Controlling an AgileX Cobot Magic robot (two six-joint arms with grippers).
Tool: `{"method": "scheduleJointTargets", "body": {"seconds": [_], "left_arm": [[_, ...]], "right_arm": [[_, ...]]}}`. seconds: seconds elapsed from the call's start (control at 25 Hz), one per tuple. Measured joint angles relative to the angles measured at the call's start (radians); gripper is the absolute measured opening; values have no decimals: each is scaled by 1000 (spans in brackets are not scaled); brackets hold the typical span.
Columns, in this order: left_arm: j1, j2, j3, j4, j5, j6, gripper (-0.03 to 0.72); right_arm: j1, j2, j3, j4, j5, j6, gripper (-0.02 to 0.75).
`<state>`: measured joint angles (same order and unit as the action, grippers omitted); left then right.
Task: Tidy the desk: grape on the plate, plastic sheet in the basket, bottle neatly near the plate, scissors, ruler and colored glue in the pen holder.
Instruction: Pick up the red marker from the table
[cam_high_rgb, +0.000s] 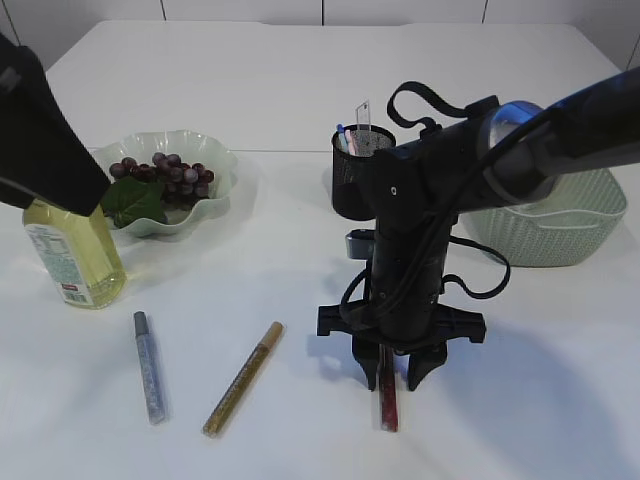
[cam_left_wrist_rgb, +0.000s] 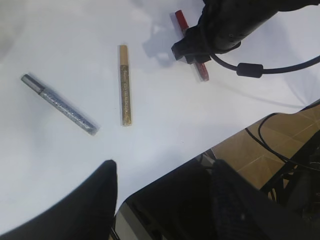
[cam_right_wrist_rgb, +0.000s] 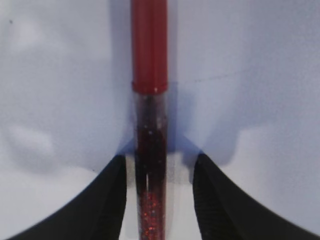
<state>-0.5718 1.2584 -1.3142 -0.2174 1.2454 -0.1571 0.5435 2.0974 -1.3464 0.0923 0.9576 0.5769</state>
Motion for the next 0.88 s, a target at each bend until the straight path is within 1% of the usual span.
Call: {"method": "scheduleJointTargets", "body": {"seconds": [0.4, 0.52, 0.64, 0.72, 0.88], "left_arm": [[0, 0, 0, 2, 0, 2, 435], [0, 0, 0, 2, 0, 2, 435], [0, 0, 0, 2, 0, 2, 435], [0, 0, 0, 2, 0, 2, 435], [0, 0, 0, 2, 0, 2, 435]], "right_arm": [[0, 0, -1, 0, 1, 0, 357], [0, 0, -1, 0, 1, 0, 312], [0, 0, -1, 2, 1, 0, 225], [0, 0, -1, 2, 1, 0, 192], [0, 0, -1, 3, 1, 0, 174]]}}
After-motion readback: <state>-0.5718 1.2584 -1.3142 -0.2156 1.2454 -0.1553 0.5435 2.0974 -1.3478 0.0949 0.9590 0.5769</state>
